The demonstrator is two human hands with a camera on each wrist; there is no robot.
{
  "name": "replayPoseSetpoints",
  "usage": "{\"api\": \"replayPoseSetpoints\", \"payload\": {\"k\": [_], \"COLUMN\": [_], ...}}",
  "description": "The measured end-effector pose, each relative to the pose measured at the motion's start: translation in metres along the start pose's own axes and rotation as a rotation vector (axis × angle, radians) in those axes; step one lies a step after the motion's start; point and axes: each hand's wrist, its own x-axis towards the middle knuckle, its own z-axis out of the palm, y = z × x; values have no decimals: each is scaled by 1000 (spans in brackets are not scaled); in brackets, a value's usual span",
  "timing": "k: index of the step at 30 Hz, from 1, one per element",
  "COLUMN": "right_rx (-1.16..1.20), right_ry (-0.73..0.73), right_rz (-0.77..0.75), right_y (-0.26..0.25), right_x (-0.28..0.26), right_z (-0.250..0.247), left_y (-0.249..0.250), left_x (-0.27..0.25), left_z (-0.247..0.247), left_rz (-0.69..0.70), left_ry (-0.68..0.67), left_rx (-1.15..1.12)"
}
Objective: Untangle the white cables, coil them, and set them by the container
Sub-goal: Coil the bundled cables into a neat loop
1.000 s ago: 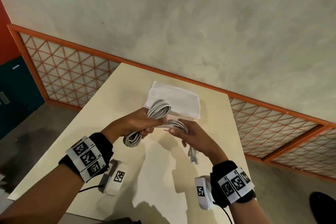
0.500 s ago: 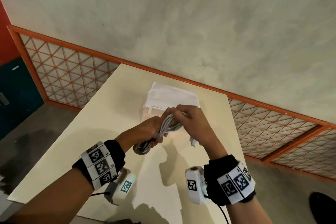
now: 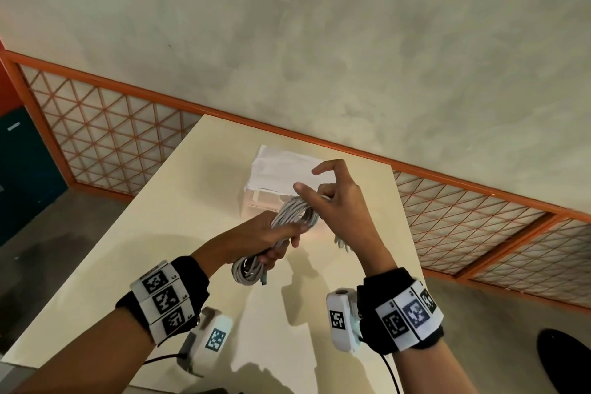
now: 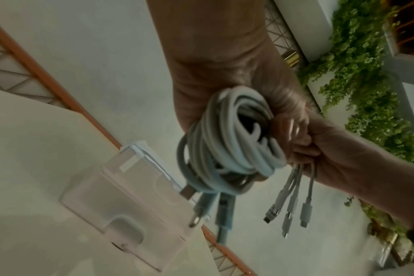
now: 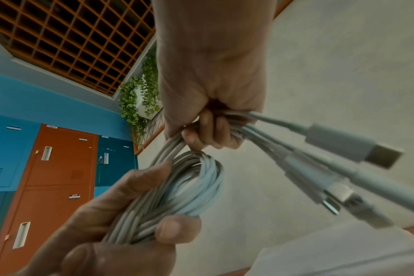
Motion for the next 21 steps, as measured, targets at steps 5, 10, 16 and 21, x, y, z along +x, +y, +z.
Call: {"api": "replayPoseSetpoints", "payload": {"k": [5,10,16,21], "right_rx": [179,136,229,199], "right_ry": [43,103,185,81], "right_rz": [47,-13,185,262], "right_y": [21,31,19,17], "right_x": [-10,-25,-20,-15], "right_z": [-7,18,37,36], "left_y": [6,12,15,8], "left_x": [2,8,14,16], "left_z": [-8,-4,0,-6], "left_rz": [70,127,229,193], "left_ry": [99,175,264,219], "left_rx": [-106,-219,-96,-93]}}
